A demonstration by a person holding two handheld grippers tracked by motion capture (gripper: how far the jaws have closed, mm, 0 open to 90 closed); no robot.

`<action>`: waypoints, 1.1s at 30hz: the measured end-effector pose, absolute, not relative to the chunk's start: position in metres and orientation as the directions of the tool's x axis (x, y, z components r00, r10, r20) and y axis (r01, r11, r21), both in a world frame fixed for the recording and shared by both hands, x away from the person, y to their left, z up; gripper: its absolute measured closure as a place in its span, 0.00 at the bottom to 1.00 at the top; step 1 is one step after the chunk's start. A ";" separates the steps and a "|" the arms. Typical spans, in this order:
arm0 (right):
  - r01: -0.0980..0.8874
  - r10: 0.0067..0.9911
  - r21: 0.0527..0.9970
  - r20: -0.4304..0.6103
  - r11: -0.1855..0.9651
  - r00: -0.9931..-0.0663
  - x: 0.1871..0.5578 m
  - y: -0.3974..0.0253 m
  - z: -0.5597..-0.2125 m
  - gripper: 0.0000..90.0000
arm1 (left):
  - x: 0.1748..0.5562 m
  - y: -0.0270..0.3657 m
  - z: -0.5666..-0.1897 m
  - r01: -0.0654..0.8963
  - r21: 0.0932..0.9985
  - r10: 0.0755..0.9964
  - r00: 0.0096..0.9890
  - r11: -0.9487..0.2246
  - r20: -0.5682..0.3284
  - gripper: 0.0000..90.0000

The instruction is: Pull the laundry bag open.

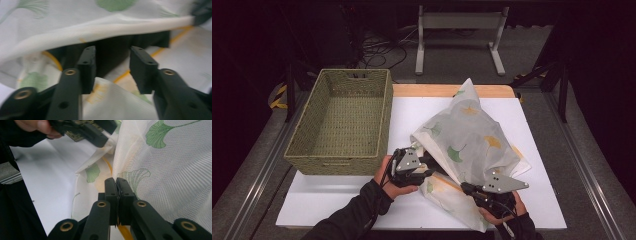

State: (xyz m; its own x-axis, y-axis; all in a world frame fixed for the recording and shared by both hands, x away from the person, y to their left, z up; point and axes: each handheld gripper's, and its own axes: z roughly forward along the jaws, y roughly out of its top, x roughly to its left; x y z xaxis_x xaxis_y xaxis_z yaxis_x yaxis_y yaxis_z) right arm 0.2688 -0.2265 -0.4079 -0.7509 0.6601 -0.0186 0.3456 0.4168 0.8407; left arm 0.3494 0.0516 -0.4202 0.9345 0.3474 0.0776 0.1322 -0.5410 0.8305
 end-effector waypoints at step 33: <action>0.367 0.665 0.834 0.001 0.412 -0.747 0.271 -0.231 -0.410 0.98 | 0.360 -0.052 -0.459 0.221 0.797 0.386 0.922 -0.563 0.017 0.98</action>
